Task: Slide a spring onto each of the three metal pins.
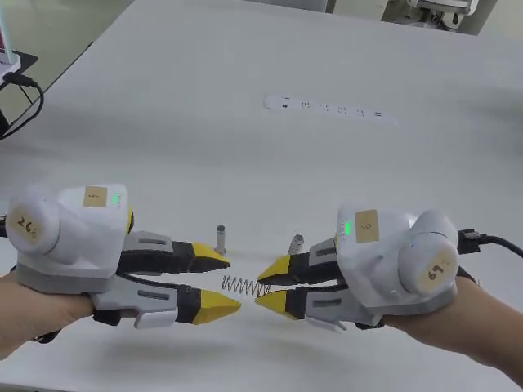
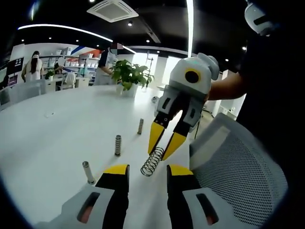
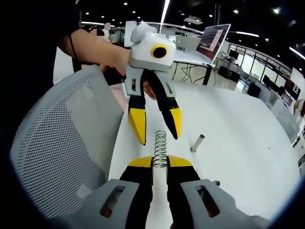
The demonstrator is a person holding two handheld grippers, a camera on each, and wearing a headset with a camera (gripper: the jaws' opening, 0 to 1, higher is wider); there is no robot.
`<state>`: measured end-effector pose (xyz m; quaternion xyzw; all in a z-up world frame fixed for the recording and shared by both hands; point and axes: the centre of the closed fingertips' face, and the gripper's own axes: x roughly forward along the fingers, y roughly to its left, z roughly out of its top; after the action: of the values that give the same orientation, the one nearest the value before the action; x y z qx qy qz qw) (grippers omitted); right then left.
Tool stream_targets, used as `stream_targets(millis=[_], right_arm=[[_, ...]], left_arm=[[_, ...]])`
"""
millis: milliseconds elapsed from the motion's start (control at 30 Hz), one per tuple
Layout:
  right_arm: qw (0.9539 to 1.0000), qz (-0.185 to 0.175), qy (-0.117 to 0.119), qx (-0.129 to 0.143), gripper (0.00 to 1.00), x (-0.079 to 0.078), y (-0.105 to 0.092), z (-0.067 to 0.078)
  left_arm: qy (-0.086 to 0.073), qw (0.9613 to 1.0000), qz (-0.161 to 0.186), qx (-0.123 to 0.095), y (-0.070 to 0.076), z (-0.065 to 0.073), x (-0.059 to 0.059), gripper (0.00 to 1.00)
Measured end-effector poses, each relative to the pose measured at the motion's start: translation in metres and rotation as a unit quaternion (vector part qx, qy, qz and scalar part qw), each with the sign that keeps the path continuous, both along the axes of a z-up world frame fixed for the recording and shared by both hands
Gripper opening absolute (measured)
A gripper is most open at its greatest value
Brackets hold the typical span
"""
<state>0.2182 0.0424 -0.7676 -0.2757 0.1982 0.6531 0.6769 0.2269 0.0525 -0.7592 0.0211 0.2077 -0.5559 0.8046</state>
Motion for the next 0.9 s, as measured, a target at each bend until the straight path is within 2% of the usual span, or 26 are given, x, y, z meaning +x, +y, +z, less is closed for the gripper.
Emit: stream_targets(millis=[200, 533, 733, 900], right_arm=[[1.0, 0.001, 0.0, 0.003, 0.07, 0.0, -0.001, 0.004], [1.0, 0.004, 0.002, 0.008, 0.07, -0.002, -0.001, 0.007], [0.9999, 0.006, 0.001, 0.015, 0.07, 0.0, -0.002, 0.01], [0.9998, 0.007, 0.0, 0.017, 0.07, 0.001, -0.002, 0.012]], left_arm=[[-0.003, 0.9999, -0.011, -0.009, -0.007, 0.005, 0.001, 0.18], [-0.003, 0.9996, -0.022, -0.016, -0.012, 0.006, -0.002, 0.08], [-0.004, 0.9995, -0.024, -0.018, -0.012, 0.006, -0.001, 0.07], [-0.012, 0.9994, -0.024, -0.02, -0.011, 0.008, 0.0, 0.06]])
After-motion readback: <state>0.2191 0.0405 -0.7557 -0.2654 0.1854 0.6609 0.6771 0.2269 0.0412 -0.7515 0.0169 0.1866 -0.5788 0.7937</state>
